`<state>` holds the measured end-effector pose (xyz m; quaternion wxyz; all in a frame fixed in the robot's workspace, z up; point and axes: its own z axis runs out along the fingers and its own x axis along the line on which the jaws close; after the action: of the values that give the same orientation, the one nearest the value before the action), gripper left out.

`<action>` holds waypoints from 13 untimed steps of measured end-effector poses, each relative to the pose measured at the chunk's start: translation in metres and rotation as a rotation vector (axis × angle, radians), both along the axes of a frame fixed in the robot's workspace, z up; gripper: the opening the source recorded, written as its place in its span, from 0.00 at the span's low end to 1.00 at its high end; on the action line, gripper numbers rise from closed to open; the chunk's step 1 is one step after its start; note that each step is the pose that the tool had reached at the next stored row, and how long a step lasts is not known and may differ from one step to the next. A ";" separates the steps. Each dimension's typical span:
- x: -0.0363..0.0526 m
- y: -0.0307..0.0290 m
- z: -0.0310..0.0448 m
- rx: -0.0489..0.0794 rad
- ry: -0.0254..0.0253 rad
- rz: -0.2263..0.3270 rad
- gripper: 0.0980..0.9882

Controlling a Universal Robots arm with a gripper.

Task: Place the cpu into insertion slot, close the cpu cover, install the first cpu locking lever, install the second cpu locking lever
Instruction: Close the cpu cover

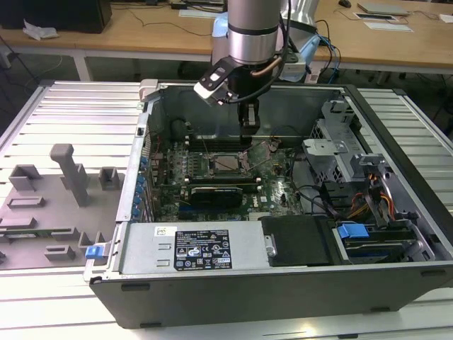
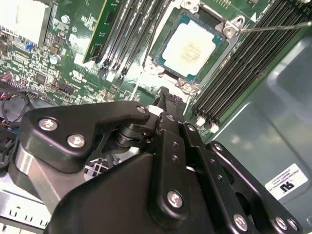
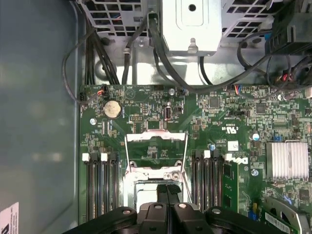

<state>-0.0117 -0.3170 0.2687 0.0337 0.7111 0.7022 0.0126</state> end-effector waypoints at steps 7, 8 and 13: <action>0.0164 0.0000 0.0000 0.000 0.0002 0.000 0.01; 0.0198 0.0000 0.0000 0.000 0.0004 0.000 0.01; 0.0305 0.0000 0.0000 0.000 0.0006 0.000 0.01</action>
<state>0.0188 -0.3170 0.2687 0.0335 0.7111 0.7022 0.0124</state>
